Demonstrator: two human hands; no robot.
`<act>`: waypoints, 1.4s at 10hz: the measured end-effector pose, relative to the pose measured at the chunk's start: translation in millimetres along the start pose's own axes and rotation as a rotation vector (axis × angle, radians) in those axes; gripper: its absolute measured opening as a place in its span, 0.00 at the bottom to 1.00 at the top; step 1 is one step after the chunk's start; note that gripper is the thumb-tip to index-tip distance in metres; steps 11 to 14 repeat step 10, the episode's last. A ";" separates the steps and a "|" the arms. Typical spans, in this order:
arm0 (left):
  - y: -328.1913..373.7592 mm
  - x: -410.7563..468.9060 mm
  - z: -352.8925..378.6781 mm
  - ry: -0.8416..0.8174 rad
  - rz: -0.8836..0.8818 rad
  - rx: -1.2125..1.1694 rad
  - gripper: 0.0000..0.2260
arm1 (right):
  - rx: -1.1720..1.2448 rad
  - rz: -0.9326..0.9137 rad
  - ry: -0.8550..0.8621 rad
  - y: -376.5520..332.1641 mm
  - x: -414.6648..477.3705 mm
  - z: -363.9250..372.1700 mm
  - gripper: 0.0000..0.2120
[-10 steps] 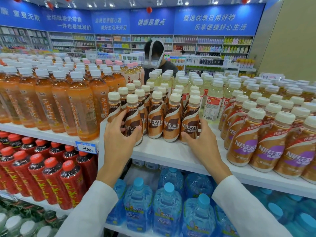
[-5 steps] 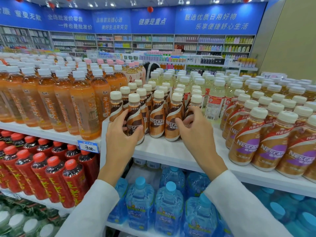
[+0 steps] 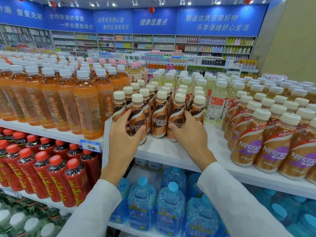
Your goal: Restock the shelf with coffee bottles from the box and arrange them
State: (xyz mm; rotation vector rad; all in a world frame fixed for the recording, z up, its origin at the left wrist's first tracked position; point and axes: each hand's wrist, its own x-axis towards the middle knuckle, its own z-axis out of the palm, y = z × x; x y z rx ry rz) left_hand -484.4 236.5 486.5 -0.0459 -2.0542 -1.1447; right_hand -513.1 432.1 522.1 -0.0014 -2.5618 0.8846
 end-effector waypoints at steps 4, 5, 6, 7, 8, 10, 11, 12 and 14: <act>-0.3 -0.1 0.1 -0.010 -0.001 -0.005 0.30 | 0.007 -0.017 0.021 8.5 -1.7 5.9 0.34; -0.8 -1.4 0.4 -0.011 -0.017 -0.014 0.30 | 0.038 -0.030 0.032 10.5 -3.8 8.4 0.36; 0.3 -7.8 2.3 -0.003 -0.049 -0.054 0.29 | 0.110 -0.067 0.067 14.1 -11.2 12.0 0.39; -2.8 -12.5 5.0 0.020 -0.048 -0.060 0.29 | 0.150 -0.091 0.083 16.6 -17.1 12.6 0.38; -11.4 -17.9 10.5 0.037 -0.015 -0.062 0.28 | 0.186 -0.111 0.076 22.9 -25.4 12.4 0.36; -22.8 -34.8 13.6 0.092 0.054 -0.057 0.26 | 0.205 -0.158 0.095 40.1 -48.4 13.1 0.22; -22.8 -34.8 13.6 0.092 0.054 -0.057 0.26 | 0.205 -0.158 0.095 40.1 -48.4 13.1 0.22; -22.8 -34.8 13.6 0.092 0.054 -0.057 0.26 | 0.205 -0.158 0.095 40.1 -48.4 13.1 0.22; -22.8 -34.8 13.6 0.092 0.054 -0.057 0.26 | 0.205 -0.158 0.095 40.1 -48.4 13.1 0.22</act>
